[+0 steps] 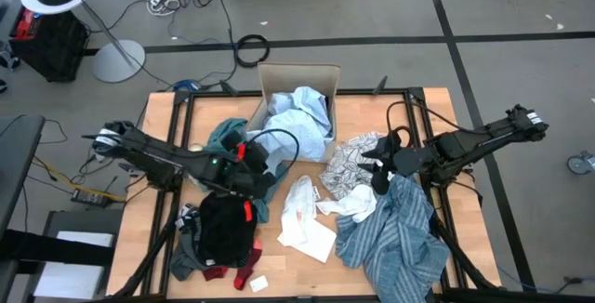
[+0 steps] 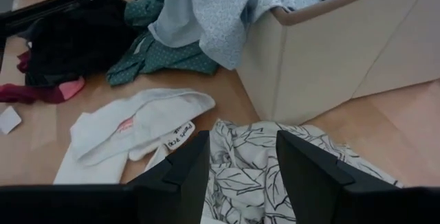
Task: Sort clothes
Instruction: Put the light blue shirt into the laundry organizer
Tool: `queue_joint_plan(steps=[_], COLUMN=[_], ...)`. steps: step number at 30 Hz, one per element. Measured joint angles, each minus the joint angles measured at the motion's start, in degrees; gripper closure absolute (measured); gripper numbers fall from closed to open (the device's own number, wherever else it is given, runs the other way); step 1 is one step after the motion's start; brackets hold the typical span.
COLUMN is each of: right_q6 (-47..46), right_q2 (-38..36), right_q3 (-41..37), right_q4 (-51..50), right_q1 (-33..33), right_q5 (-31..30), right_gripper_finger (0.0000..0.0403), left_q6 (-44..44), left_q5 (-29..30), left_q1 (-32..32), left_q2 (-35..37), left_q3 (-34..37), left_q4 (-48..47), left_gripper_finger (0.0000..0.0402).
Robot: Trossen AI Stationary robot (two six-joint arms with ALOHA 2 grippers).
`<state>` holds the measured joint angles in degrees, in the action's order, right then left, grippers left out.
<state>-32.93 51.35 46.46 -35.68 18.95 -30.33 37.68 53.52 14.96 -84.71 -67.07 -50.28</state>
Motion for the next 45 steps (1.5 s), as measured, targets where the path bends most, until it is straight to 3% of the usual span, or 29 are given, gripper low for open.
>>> queue_joint_plan(steps=[3,6,9,17,27,36,42,45], right_q6=[-0.1,-0.5,-0.5,-0.6,0.0,0.6,1.1,1.1], right_q2=[0.1,0.1,0.1,1.8,5.7,5.6,5.6,5.6], right_q3=[0.0,0.0,0.0,0.0,0.0,0.0,0.0,0.0], right_q4=[0.1,0.1,0.2,0.7,1.3,1.4,1.3,1.3], right_q1=[0.7,1.4,1.8,2.7,2.7,2.6,2.6,2.6], right_q5=[-1.1,-1.8,-2.1,-4.5,-4.6,-4.6,-4.6,-4.6], right_gripper_finger=[0.0234,0.0234,0.0234,0.0234,0.0234,0.0233,0.0233,0.0233], left_q6=[1.5,-1.7,-6.2,-23.2,-45.1,-44.6,-40.9,-37.6], left_q5=[-0.1,-0.2,0.0,0.4,-8.7,-14.9,-29.1,-32.4], left_q1=[-1.4,-2.3,-3.6,-9.6,-22.6,-29.3,-29.2,-29.2], left_q2=[-0.5,-0.4,-0.4,-0.3,-0.4,-0.7,-0.8,-0.9], left_q3=[0.0,-1.0,-4.9,-20.1,-28.8,-28.0,-22.4,-20.1], left_q4=[-1.5,-1.8,-1.5,1.2,24.9,26.0,22.9,22.4], left_gripper_finger=[0.029,0.0373,0.0394,0.04,0.0401,0.0401,0.0387,0.0371])
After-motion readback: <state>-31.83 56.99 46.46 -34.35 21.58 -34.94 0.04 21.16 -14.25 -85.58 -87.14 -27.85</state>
